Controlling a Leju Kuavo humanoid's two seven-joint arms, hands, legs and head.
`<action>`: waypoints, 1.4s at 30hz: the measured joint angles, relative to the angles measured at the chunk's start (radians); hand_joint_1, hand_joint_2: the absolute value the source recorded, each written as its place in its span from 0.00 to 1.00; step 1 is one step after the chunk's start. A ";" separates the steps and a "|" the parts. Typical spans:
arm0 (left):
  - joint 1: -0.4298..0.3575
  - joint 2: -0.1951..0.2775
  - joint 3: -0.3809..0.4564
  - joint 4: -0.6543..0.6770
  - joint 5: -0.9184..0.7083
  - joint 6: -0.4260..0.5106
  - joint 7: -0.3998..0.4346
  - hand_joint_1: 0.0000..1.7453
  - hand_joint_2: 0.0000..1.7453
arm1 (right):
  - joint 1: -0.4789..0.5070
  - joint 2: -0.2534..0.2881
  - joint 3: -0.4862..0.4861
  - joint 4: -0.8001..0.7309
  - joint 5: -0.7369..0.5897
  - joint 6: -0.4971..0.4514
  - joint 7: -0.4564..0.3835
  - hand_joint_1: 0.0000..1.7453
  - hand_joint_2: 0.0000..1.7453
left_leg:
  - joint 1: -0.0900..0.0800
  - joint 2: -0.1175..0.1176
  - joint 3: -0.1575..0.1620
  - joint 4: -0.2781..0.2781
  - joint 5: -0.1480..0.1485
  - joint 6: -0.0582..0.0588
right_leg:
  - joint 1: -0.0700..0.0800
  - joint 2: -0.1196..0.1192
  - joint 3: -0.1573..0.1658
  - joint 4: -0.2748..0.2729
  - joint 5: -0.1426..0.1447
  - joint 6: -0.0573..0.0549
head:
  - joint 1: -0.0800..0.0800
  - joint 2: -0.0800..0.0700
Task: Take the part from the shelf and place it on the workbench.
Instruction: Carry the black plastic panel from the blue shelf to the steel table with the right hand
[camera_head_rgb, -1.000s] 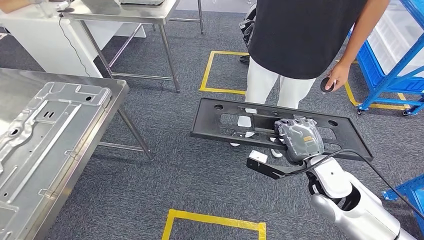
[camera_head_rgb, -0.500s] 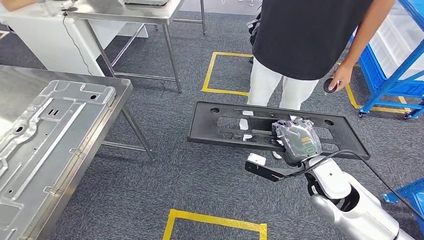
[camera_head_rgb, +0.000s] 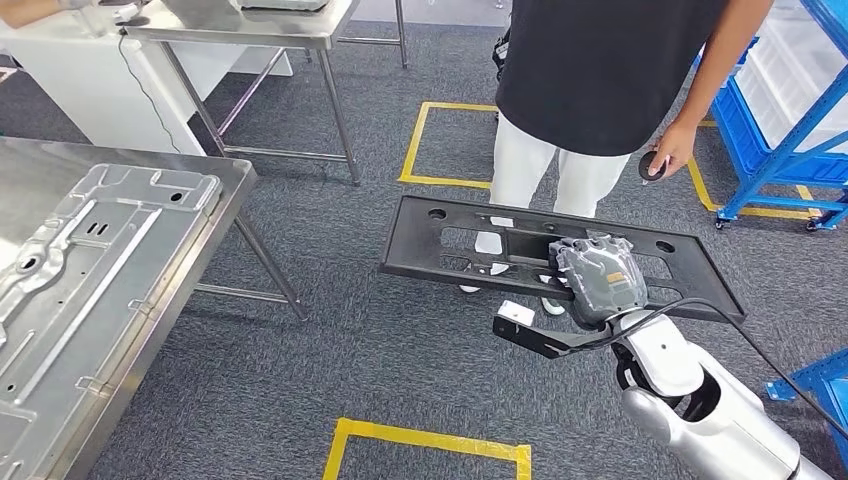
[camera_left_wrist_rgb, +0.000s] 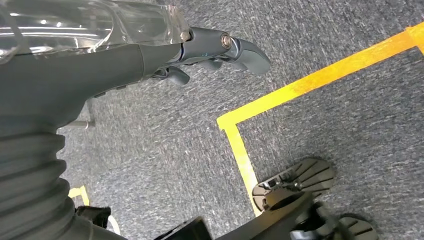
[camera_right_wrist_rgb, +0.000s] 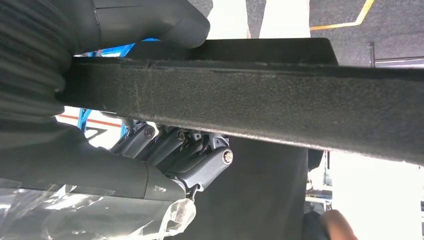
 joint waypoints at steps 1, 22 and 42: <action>0.000 0.000 0.000 0.000 0.000 0.000 0.000 0.00 1.00 | 0.001 0.000 0.000 0.000 0.000 0.000 0.000 1.00 1.00 | -0.004 0.000 0.007 -0.020 0.003 0.003 | 0.000 0.000 -0.003 -0.002 0.001 0.003 | 0.000 0.000; 0.002 0.000 0.000 0.000 0.000 0.000 0.000 0.00 1.00 | 0.001 -0.001 0.000 0.000 0.000 0.000 0.000 1.00 1.00 | 0.010 0.000 -0.062 0.137 -0.089 -0.023 | 0.000 -0.004 0.008 -0.004 -0.003 -0.003 | 0.000 0.000; 0.001 0.000 0.000 0.000 0.000 -0.001 0.000 0.00 1.00 | 0.005 -0.003 0.000 0.001 0.000 0.000 0.000 1.00 1.00 | 0.006 0.000 0.030 -0.060 0.018 0.020 | -0.002 -0.004 -0.121 0.259 -0.105 0.029 | 0.002 0.000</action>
